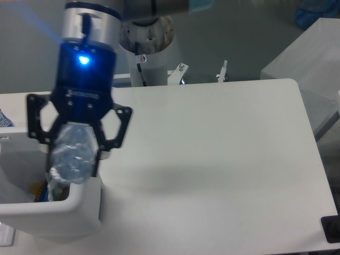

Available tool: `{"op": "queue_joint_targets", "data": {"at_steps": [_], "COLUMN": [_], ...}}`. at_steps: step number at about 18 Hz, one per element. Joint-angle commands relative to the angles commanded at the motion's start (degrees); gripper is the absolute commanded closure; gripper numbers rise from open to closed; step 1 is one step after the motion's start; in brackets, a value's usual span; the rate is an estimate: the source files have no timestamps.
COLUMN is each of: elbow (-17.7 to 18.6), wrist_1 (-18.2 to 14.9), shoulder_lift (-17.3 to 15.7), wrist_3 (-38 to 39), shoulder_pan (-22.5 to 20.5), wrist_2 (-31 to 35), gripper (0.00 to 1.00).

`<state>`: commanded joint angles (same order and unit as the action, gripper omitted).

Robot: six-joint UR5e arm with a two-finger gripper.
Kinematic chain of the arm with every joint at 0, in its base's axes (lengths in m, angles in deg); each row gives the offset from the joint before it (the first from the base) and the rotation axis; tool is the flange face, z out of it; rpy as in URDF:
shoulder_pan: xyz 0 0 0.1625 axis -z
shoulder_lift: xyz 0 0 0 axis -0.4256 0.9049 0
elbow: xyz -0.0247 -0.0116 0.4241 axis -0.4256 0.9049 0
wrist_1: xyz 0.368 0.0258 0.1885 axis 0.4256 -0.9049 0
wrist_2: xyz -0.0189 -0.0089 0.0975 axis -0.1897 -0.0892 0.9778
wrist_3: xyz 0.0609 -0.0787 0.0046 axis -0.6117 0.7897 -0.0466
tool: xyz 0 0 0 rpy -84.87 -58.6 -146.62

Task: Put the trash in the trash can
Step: 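Carry the bottle over the trash bin and lower it inside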

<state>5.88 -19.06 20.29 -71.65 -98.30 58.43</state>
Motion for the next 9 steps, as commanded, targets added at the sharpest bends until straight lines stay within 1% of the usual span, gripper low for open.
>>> {"op": "queue_joint_targets", "data": {"at_steps": [5,9], "elbow": [-0.53,-0.53], "wrist_1": [0.09,0.09], "shoulder_lift": [2.11,3.25], "wrist_3": [-0.44,-0.44], "shoulder_pan": [2.11,2.56], "wrist_2": [0.00,0.00], "gripper": [0.41,0.41]}}
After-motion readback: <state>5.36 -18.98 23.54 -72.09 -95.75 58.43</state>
